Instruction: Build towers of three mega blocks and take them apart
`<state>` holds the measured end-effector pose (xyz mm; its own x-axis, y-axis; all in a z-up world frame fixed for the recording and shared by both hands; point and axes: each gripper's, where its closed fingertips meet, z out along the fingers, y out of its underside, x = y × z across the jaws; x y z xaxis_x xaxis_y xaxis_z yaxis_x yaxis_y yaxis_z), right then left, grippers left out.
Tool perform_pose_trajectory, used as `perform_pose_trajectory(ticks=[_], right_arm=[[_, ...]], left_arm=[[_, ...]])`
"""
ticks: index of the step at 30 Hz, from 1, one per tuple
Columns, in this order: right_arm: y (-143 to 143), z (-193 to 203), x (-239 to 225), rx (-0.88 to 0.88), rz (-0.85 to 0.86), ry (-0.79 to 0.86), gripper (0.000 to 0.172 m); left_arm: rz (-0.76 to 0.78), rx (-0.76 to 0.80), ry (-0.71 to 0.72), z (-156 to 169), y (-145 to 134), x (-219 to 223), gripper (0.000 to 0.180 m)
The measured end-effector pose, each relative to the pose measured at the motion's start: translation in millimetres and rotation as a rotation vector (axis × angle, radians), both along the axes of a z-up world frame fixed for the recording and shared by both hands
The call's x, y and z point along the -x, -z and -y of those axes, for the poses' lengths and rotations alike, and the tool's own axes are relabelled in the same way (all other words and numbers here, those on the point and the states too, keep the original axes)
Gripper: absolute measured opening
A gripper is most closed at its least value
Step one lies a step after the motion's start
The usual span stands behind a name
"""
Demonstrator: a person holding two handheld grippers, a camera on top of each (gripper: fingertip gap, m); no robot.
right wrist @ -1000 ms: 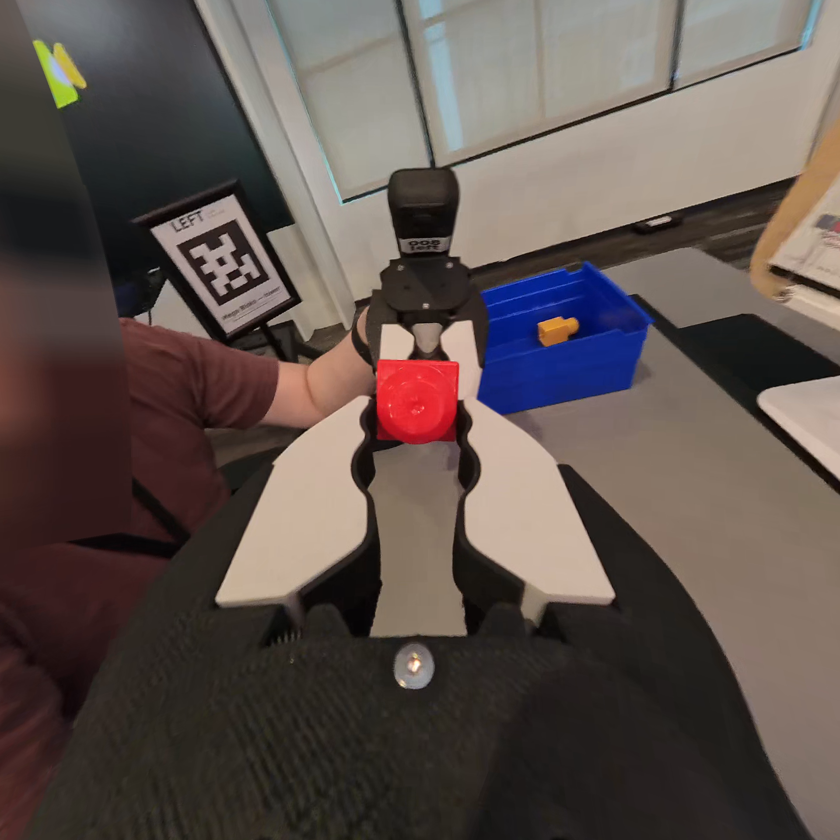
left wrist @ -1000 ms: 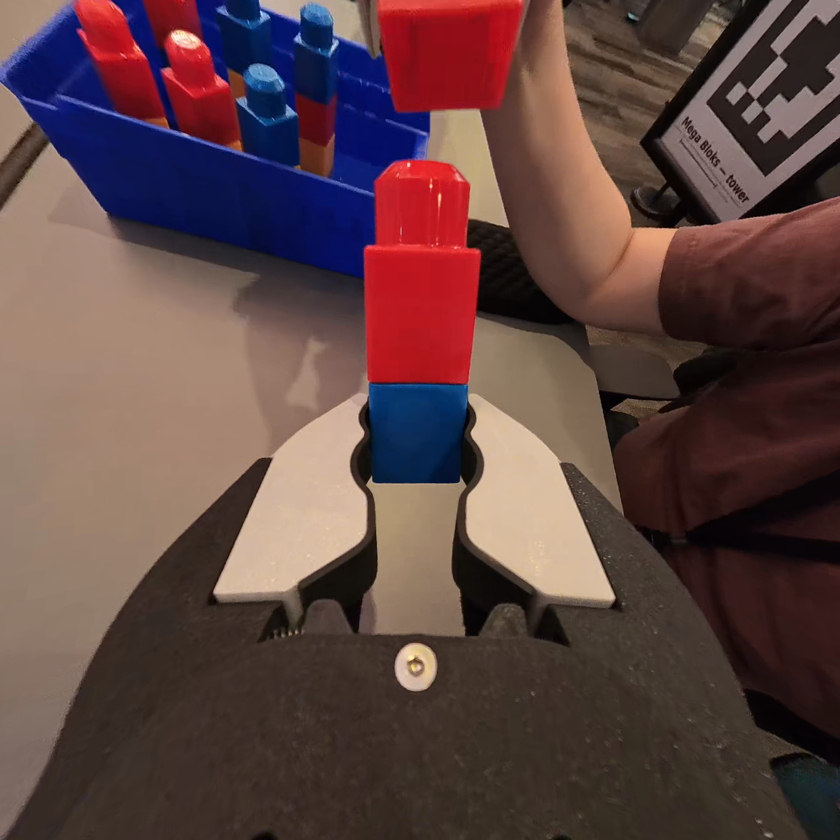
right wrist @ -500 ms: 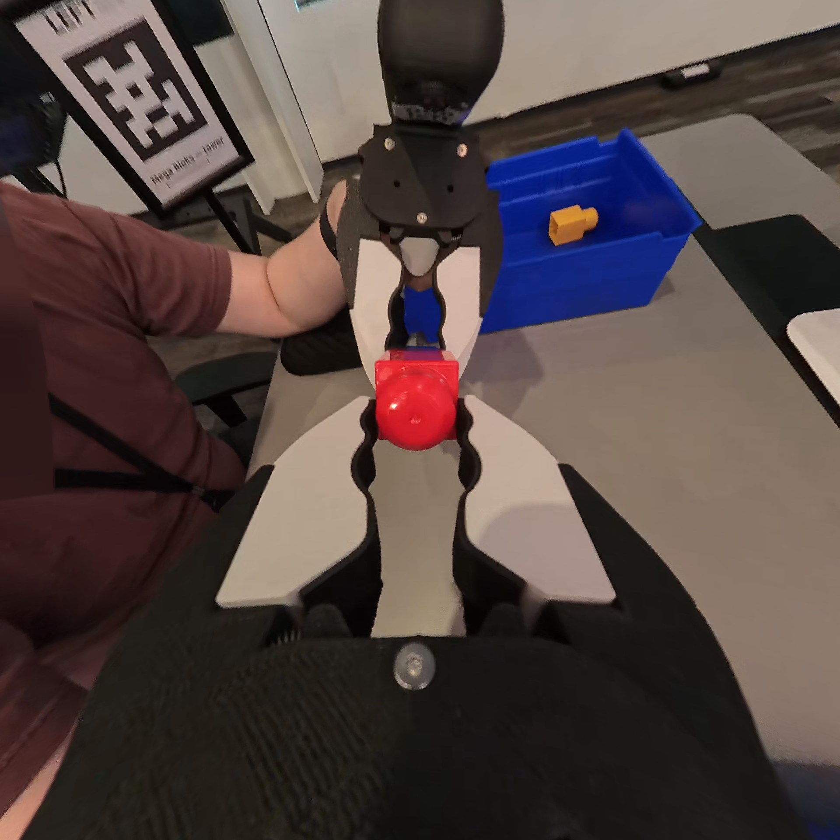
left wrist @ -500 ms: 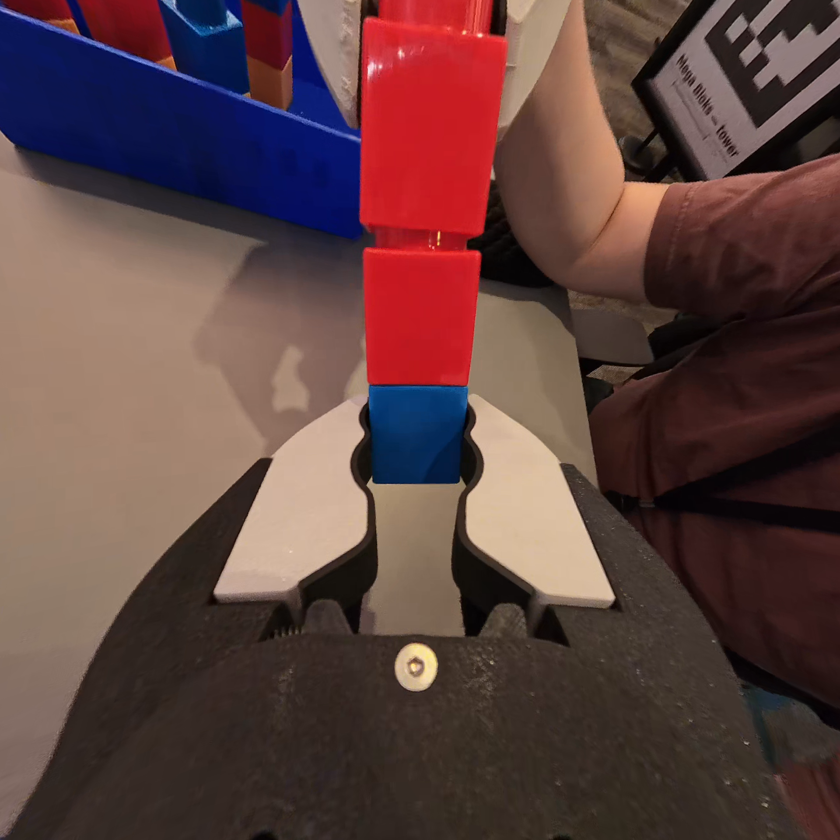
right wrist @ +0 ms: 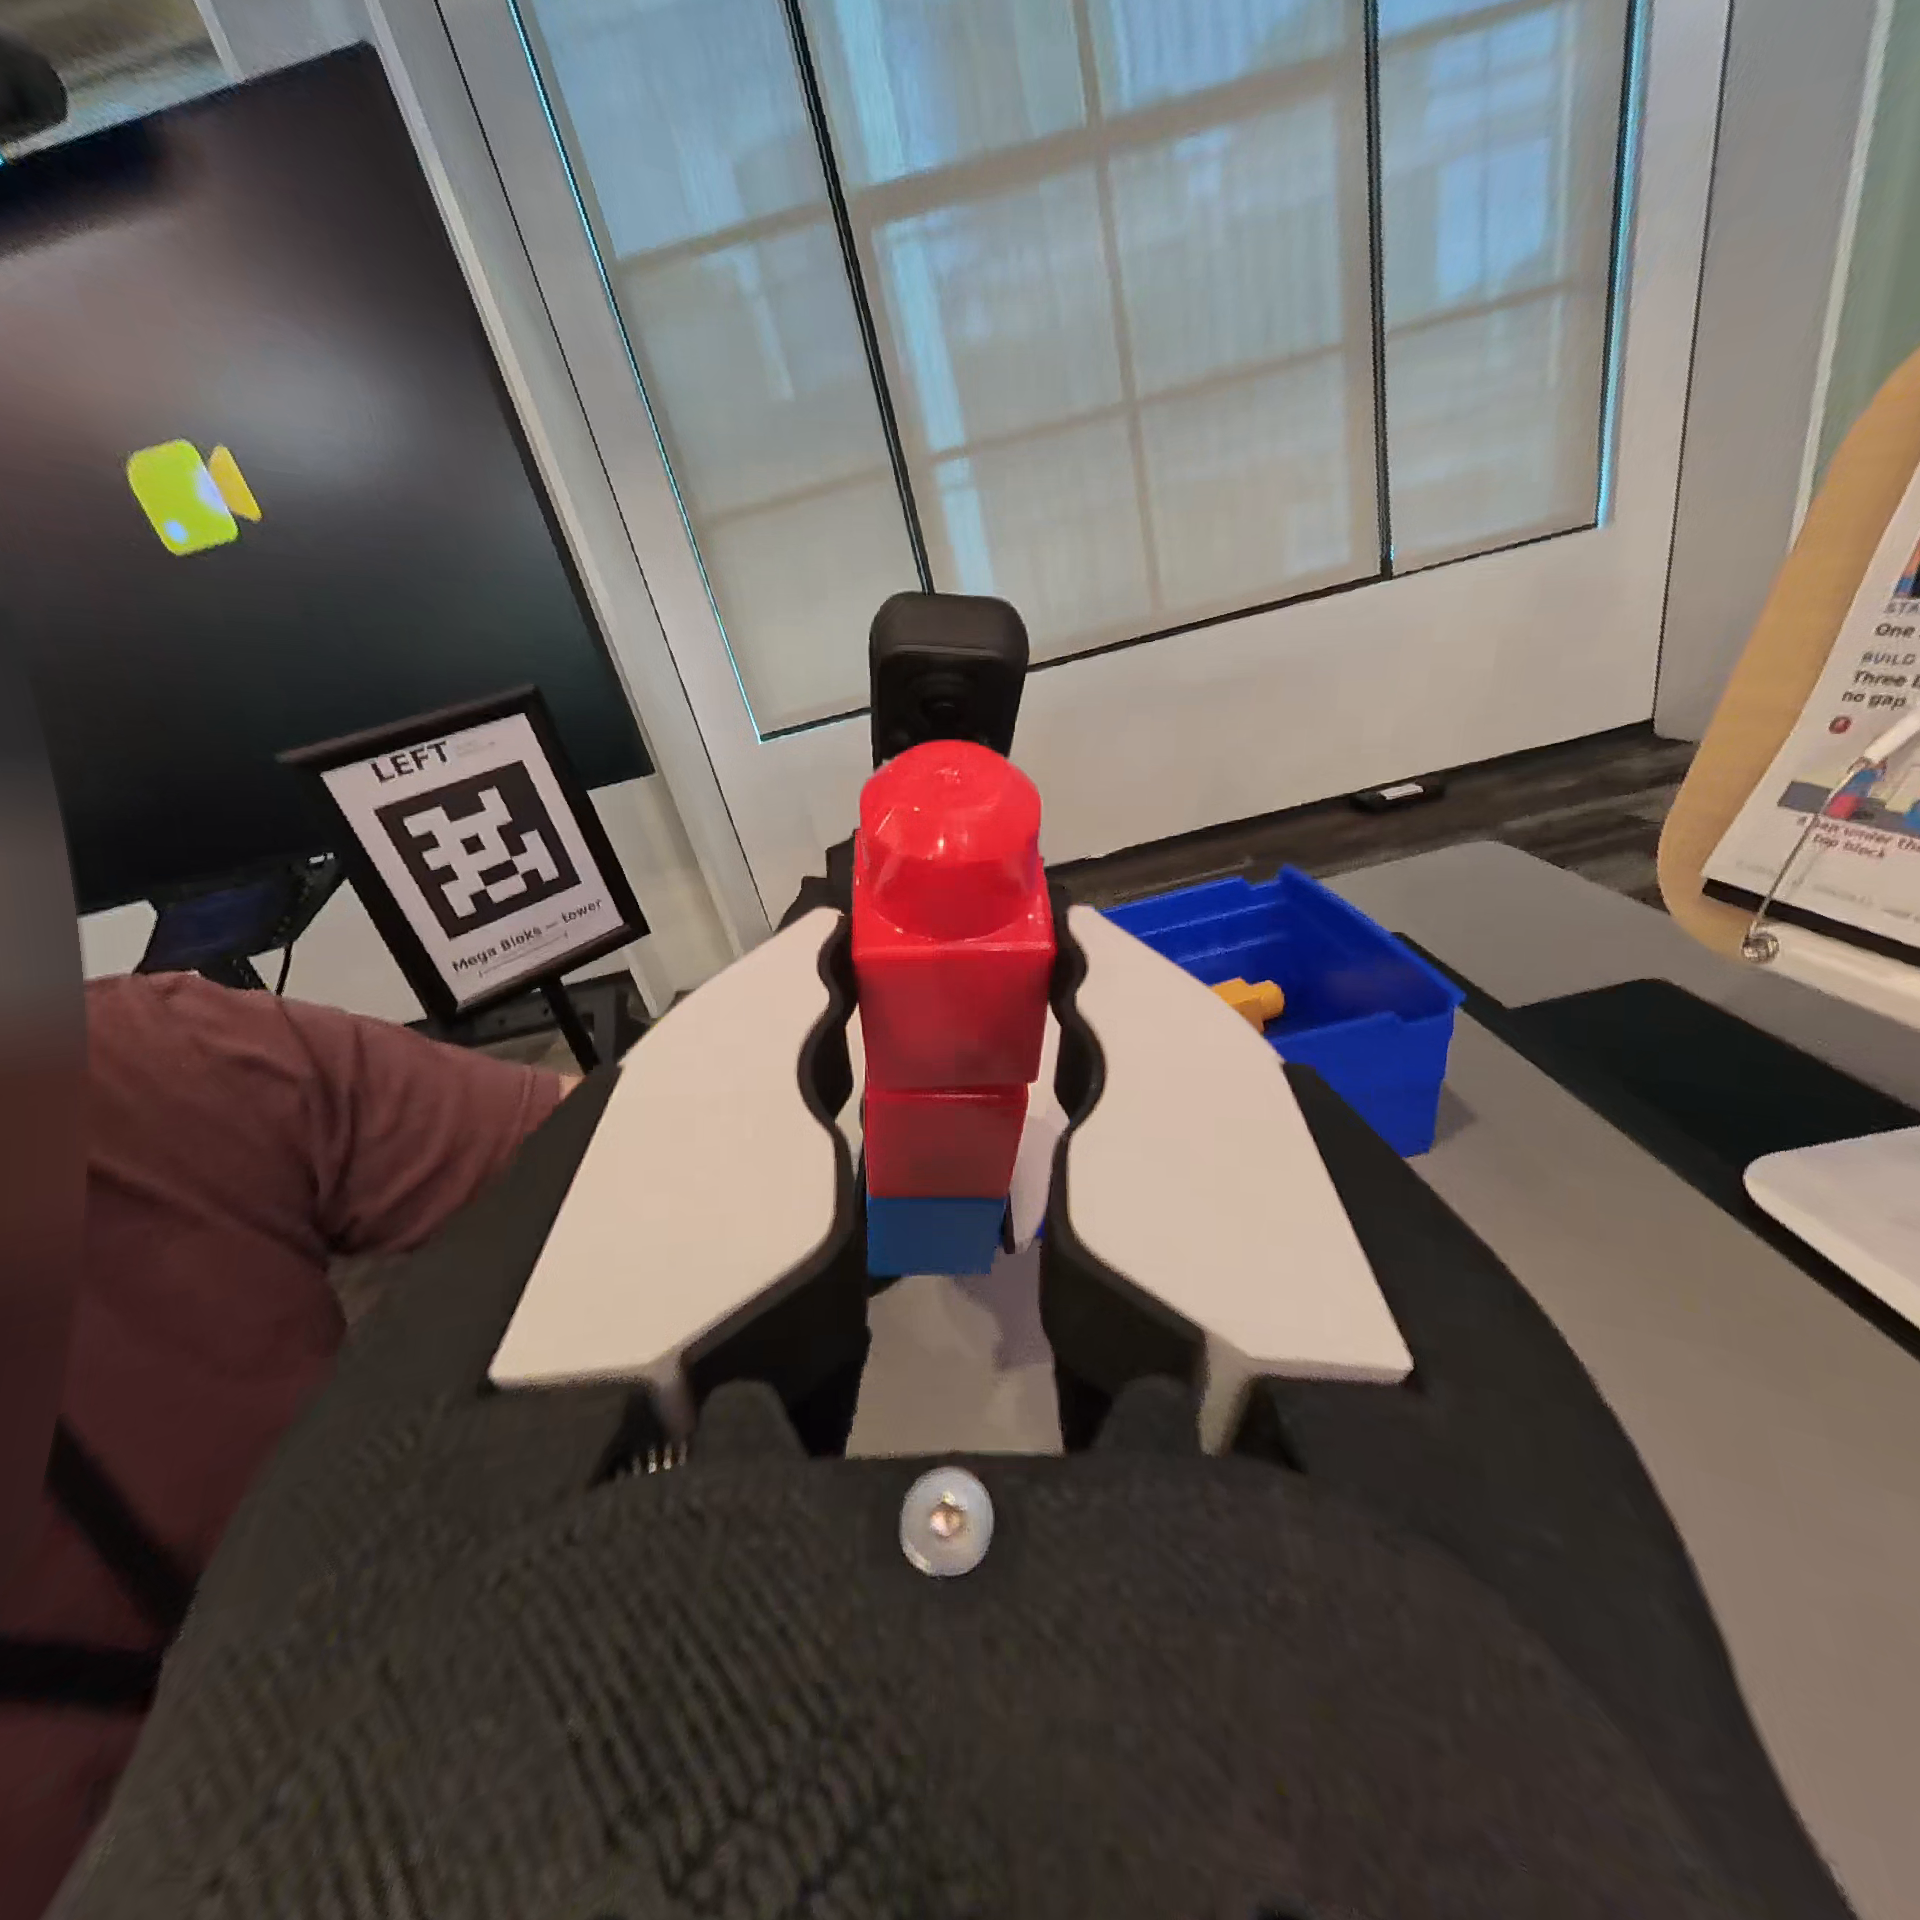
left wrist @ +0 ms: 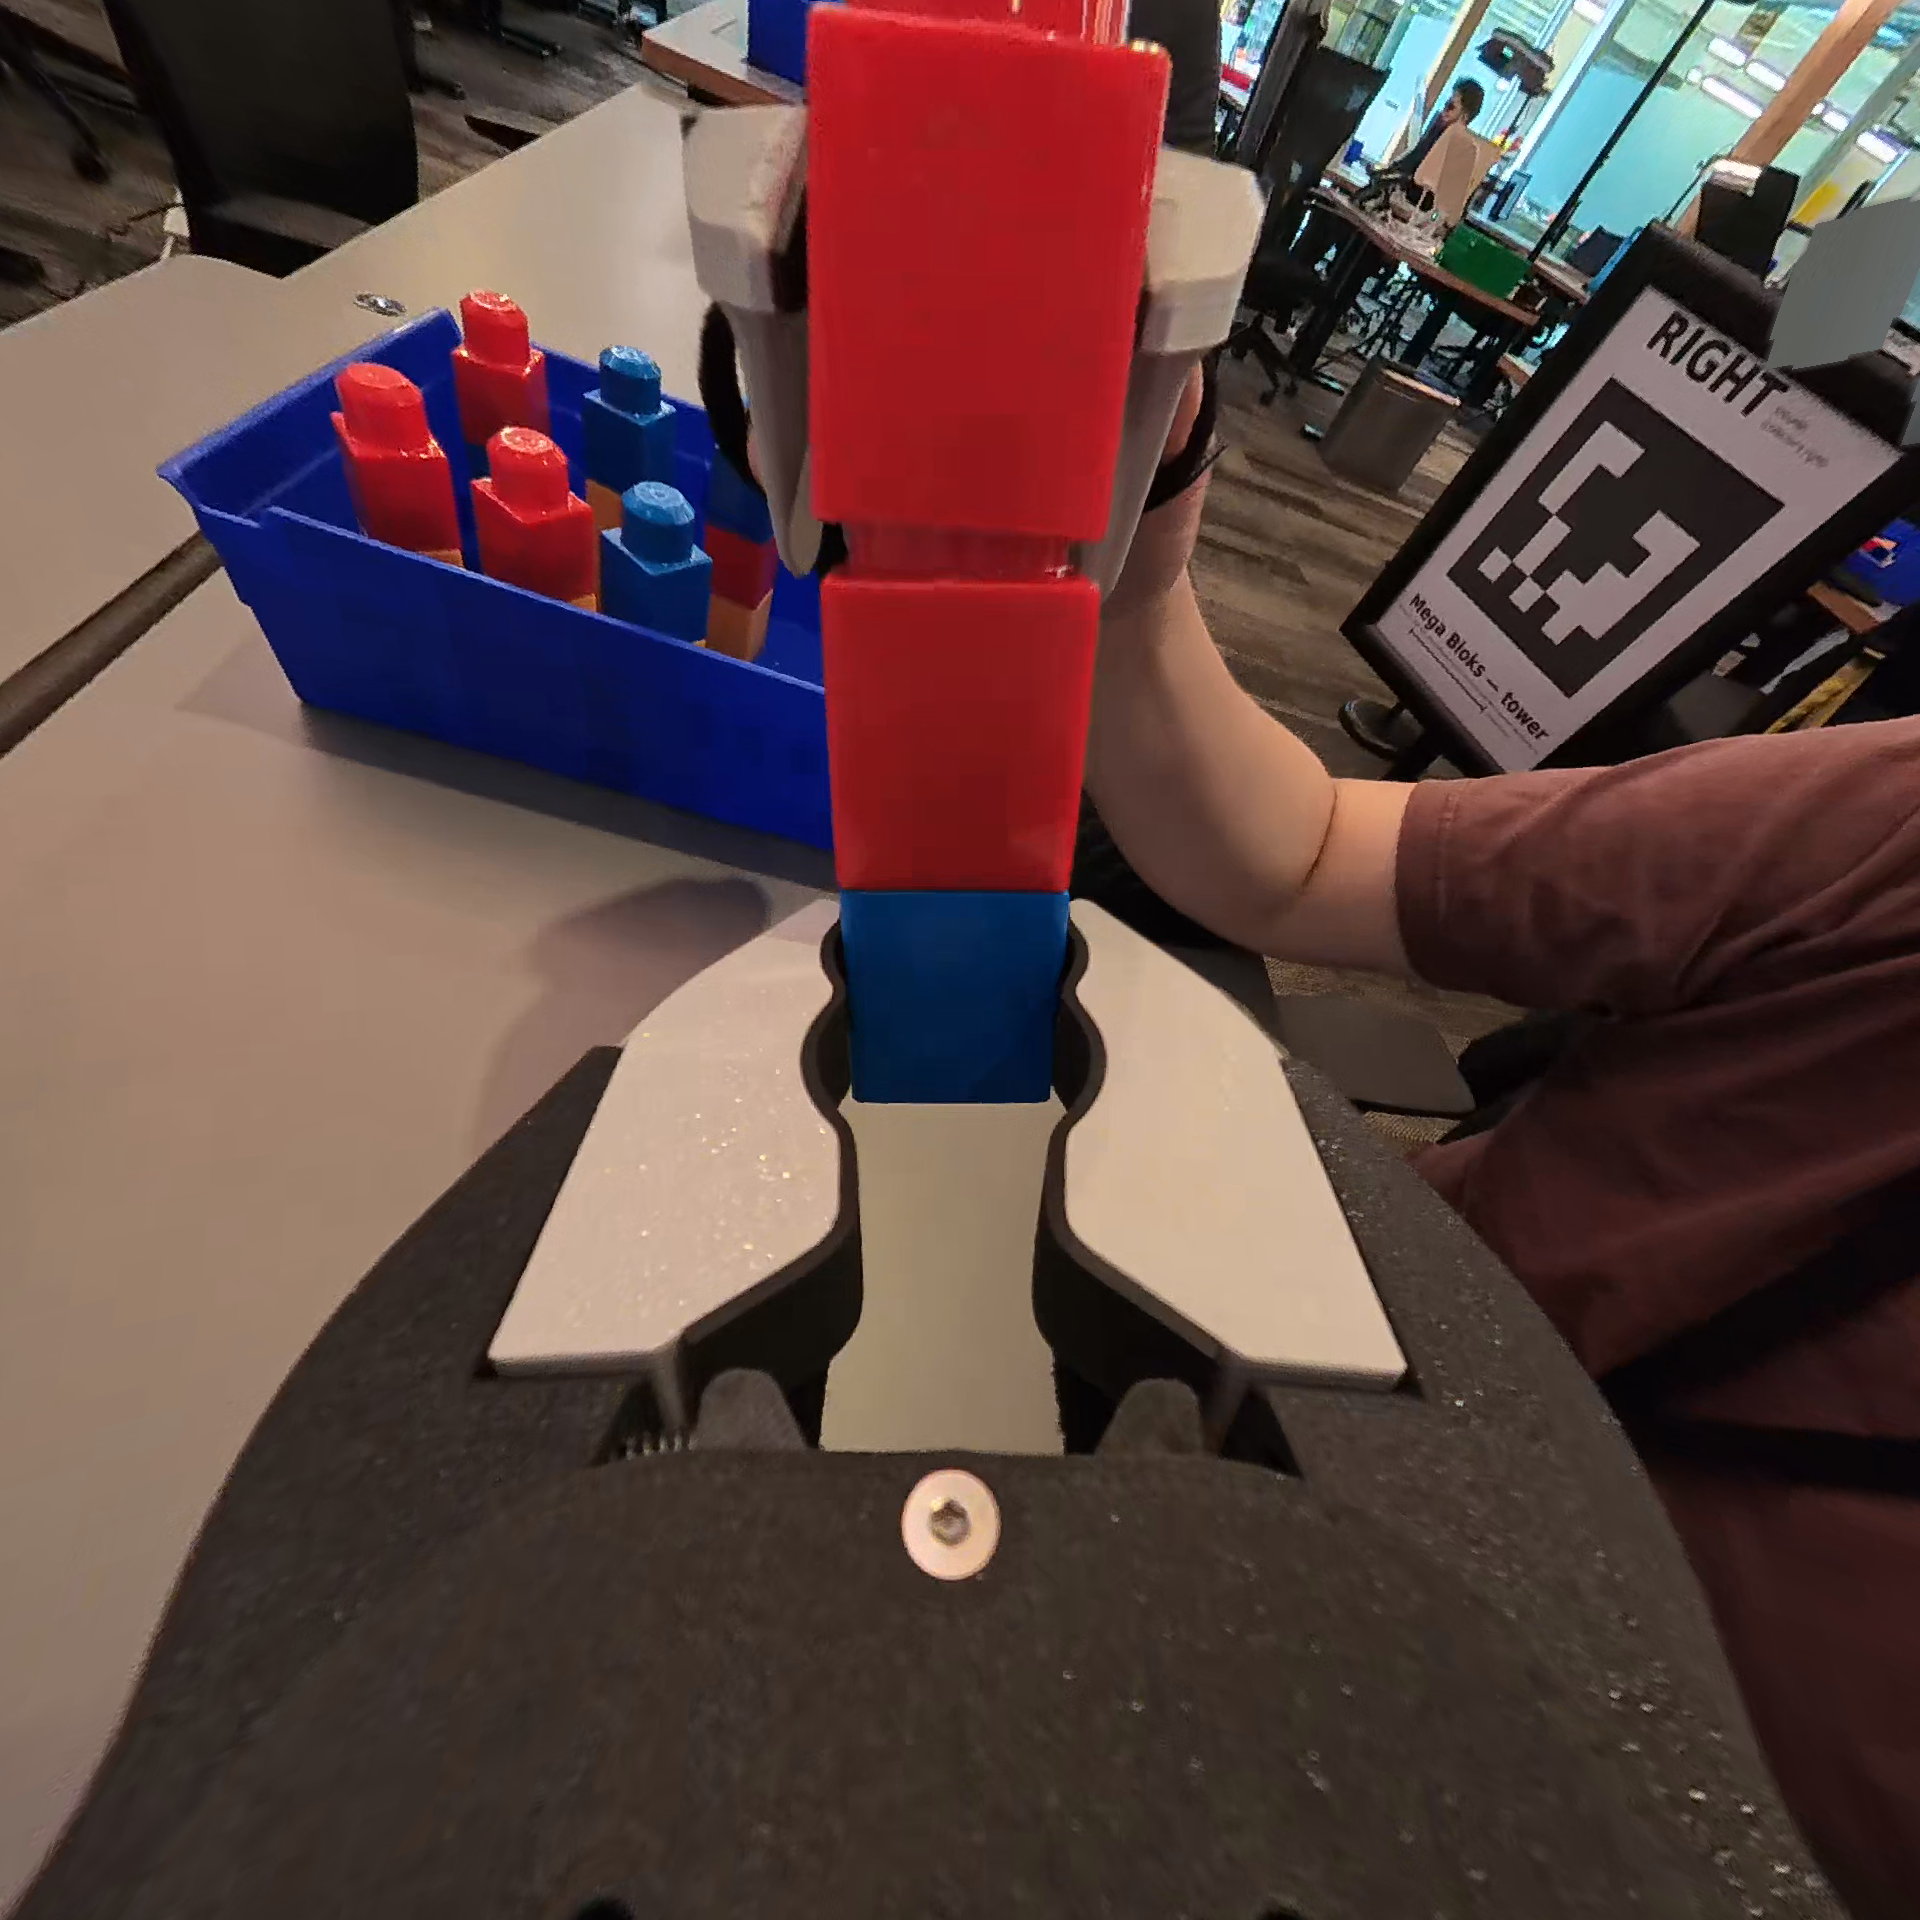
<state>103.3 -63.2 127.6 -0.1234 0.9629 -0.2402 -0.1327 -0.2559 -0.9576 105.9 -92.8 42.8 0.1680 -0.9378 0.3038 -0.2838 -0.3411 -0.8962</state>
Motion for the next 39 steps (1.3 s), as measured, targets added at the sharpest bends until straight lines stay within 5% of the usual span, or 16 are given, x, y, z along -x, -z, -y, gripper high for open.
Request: perform_pose_trajectory(ticks=[8,22,30,39], right_arm=[[20,3,1,0.099,0.133,-0.086,0.036],[52,12,-1,-0.001,0.372,-0.106,0.037],[21,6,3,0.056,0.138,-0.099,0.044],[31,3,10,0.111,0.164,-0.107,0.037]], left_arm=[[-0.118,-0.004,0.012,2,18,0,0.035],[-0.299,-0.018,0.038,6,42,6,0.034],[-0.061,0.083,0.047,8,12,-2,0.035],[-0.125,0.115,0.049,8,23,0,0.035]])
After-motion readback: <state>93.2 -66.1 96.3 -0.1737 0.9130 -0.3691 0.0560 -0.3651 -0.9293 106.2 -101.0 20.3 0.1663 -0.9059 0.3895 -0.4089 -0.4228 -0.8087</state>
